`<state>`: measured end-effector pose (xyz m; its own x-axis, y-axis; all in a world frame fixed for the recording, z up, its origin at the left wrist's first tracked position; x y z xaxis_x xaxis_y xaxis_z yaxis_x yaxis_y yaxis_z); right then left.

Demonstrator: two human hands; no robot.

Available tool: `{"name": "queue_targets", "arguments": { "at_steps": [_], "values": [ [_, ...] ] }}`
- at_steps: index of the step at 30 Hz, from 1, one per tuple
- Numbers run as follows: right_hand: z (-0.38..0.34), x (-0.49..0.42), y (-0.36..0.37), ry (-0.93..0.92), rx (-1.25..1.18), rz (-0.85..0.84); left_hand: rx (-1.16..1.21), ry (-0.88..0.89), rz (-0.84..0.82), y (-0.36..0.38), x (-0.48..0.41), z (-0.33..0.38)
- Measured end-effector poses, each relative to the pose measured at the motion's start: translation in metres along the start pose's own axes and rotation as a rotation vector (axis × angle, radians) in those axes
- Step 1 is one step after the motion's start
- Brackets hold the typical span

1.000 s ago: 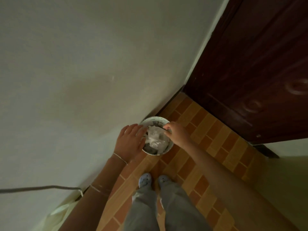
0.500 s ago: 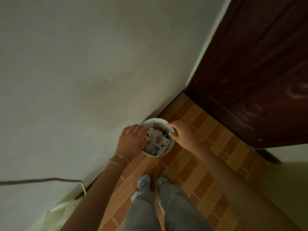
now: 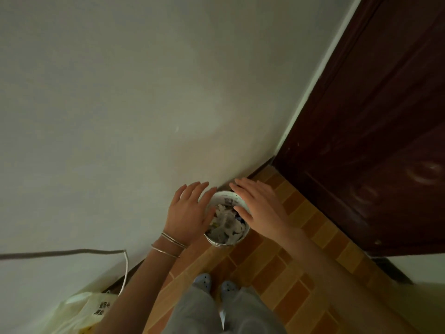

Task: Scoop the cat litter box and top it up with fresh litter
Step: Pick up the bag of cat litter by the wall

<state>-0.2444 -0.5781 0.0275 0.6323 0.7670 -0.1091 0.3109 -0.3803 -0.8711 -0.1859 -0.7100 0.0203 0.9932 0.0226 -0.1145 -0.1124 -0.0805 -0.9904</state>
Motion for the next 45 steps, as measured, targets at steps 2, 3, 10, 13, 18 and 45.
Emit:
{"name": "queue_targets", "arguments": {
  "at_steps": [2,3,10,13,18,45],
  "values": [
    [-0.013,0.003,-0.005,-0.042,0.001,0.007,-0.013,-0.044,0.016,-0.013,0.009,-0.003],
    [-0.018,0.004,-0.006,-0.061,-0.006,0.010,-0.019,-0.069,0.023,-0.018,0.014,-0.005],
    [-0.053,0.011,0.011,-0.258,-0.056,-0.057,-0.031,-0.248,-0.014,-0.026,0.070,-0.012],
    [-0.062,0.016,0.034,-0.318,-0.060,-0.157,-0.034,-0.337,-0.054,-0.021,0.103,-0.015],
    [-0.092,0.019,0.067,-0.441,-0.076,-0.303,-0.049,-0.481,-0.091,-0.021,0.159,-0.018],
    [-0.365,0.152,0.198,-0.969,-0.095,-0.615,-0.056,-1.069,-0.166,-0.047,0.507,-0.027]
  ]
}}
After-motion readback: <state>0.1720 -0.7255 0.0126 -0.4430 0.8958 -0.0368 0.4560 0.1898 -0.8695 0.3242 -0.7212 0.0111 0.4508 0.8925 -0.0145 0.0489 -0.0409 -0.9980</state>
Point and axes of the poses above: each hand's wrist, its own x-axis away from the middle knuckle, its own y-axis out of the palm, z = x × y, the point moved 8 cm from there along -x, towards the middle knuckle, and after that the axes turned 15 degrees about -x, right-handed, at the moved point
